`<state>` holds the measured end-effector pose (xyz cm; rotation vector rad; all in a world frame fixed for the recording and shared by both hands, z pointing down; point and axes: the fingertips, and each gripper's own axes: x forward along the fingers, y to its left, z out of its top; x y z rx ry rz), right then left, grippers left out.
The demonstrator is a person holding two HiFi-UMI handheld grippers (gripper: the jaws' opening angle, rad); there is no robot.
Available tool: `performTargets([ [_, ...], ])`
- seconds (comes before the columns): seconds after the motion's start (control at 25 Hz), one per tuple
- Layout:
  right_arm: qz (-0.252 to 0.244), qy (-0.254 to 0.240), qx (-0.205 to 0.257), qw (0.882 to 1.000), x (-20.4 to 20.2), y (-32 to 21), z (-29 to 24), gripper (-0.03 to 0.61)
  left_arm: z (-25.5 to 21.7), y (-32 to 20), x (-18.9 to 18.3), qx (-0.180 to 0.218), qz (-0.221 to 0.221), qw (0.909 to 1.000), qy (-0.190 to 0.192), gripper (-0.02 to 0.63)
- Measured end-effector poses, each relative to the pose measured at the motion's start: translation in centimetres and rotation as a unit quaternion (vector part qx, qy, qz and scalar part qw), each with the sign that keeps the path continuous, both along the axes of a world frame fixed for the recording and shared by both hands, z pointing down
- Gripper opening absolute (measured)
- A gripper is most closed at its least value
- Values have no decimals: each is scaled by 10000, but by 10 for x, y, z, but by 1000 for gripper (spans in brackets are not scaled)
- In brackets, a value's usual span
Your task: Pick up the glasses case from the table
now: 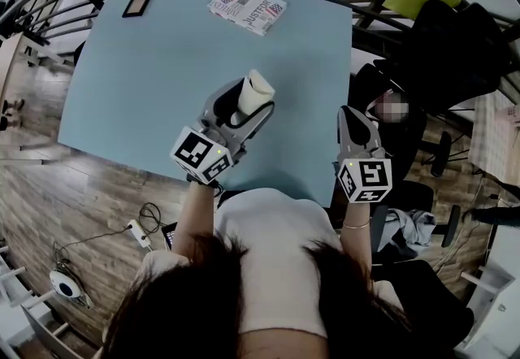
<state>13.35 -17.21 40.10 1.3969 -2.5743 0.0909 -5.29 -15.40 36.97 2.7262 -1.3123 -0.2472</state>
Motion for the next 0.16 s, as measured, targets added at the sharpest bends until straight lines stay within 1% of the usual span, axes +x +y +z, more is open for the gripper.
performTargets([
  [0.16, 5, -24, -11, 10000, 0, -1, 0, 2, 0, -1, -2, -3, -11, 10000, 2, 341],
])
